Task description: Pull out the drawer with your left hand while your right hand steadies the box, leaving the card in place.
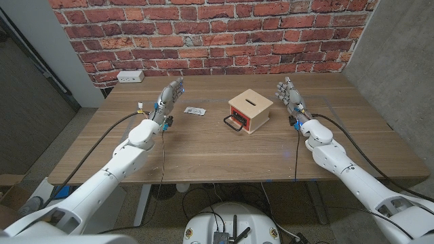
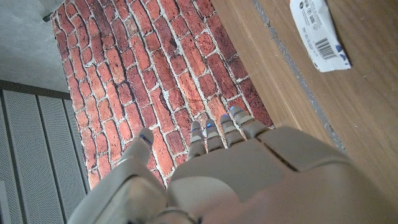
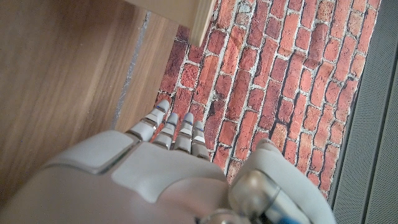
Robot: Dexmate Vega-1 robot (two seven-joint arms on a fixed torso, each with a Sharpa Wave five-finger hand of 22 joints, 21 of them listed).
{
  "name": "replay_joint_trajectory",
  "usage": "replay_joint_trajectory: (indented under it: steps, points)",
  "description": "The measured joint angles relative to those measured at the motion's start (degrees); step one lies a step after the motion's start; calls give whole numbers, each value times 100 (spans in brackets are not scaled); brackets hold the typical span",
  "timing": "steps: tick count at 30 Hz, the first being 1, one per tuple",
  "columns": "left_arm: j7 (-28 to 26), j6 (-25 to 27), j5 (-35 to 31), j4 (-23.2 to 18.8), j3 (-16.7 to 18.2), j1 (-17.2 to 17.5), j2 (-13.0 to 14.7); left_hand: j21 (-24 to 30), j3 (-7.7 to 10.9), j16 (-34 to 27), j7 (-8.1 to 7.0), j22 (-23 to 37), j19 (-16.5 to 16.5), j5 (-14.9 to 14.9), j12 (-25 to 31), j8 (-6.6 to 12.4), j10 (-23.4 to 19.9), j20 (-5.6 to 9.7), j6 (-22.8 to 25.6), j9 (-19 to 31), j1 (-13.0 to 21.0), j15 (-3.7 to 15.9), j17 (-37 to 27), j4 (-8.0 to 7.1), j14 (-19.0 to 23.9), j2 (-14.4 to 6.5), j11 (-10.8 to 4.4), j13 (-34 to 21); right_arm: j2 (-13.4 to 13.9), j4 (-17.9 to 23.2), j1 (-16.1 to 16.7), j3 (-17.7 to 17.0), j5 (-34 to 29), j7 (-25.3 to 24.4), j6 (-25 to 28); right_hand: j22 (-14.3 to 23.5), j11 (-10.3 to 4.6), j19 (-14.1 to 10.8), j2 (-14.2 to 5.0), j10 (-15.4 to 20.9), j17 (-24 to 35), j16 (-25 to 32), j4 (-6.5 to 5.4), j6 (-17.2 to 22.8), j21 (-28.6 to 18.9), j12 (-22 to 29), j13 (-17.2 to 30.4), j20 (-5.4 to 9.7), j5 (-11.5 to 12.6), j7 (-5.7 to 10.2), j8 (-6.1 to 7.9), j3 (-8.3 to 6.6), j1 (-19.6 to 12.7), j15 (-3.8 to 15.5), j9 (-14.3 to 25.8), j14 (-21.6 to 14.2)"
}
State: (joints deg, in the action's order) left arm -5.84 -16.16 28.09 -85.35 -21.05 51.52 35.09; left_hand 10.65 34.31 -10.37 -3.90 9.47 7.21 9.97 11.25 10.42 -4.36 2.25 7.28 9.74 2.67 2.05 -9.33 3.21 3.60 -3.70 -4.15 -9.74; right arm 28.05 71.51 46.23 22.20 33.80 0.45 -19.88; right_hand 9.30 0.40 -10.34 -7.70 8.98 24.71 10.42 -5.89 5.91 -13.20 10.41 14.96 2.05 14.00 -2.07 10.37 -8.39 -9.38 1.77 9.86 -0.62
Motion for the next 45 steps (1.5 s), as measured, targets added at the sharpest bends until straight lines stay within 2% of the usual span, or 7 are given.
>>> replay_joint_trajectory:
  steps: [13,18,23,34,35,44,45]
  points:
    - [-58,210,-562,-443,-66,33,355,0,61,0,-105,-1,0,0,23,0,-169,0,190,0,129,9,0,283,257,-22,-158,0,8,169,134,-28,-67,-207,-24,0,-62,0,0,-62,-107,27,-1,-71,92,0,-113,0,21,-30,0,-47,0,7,0,11]
    - [-58,235,-634,-608,-95,19,476,0,78,0,-134,0,-1,0,23,44,-264,0,298,0,129,9,-1,362,303,-22,-192,0,8,181,148,-33,-87,-263,-47,0,19,0,0,147,-169,62,-22,-31,134,66,-180,0,20,-21,6,-68,0,-32,1,-56]
    - [-108,489,-1017,-880,-113,23,664,0,110,0,-127,-1,-1,0,23,44,-332,0,449,-1,182,22,-1,440,350,-31,-199,0,-8,199,198,-54,-102,-310,-102,19,62,0,-1,289,-257,84,-45,341,177,107,-219,0,20,-65,161,-91,1,-63,41,-87]
    - [-128,726,-1240,-1632,-118,130,1179,0,125,13,-149,-1,-1,0,23,44,-332,0,558,-1,211,21,-1,504,348,-61,-199,0,-33,198,219,-64,-112,-357,-207,19,42,1,55,268,-346,84,-65,358,200,107,-245,0,20,-10,147,-111,103,-64,69,-86]
    - [-129,1149,-1650,-1709,-118,139,1236,0,126,24,-149,-1,-1,0,23,44,-340,0,559,-1,211,21,-1,505,348,-60,-207,0,-62,178,237,-75,-112,-358,-218,19,30,1,54,256,-346,84,-55,358,200,107,-258,0,20,-10,148,-134,101,-64,69,-86]
    - [-21,1531,-2227,-2137,-122,179,1564,0,141,24,-174,-1,-1,0,23,44,-363,0,584,-1,242,21,-1,519,347,-92,-229,1,-104,115,239,-76,-121,-359,-262,18,-1,-21,54,225,-399,59,-27,327,200,77,-271,-22,19,20,127,-164,101,-64,68,-86]
    - [-6,1565,-2299,-2330,-130,186,1721,0,141,24,-174,-1,-1,0,23,44,-363,0,584,-1,242,21,-1,519,347,-92,-229,0,-114,106,239,-76,-121,-357,-302,18,-1,-31,54,225,-399,59,-27,327,200,77,-271,-32,19,20,127,-164,101,-64,68,-86]
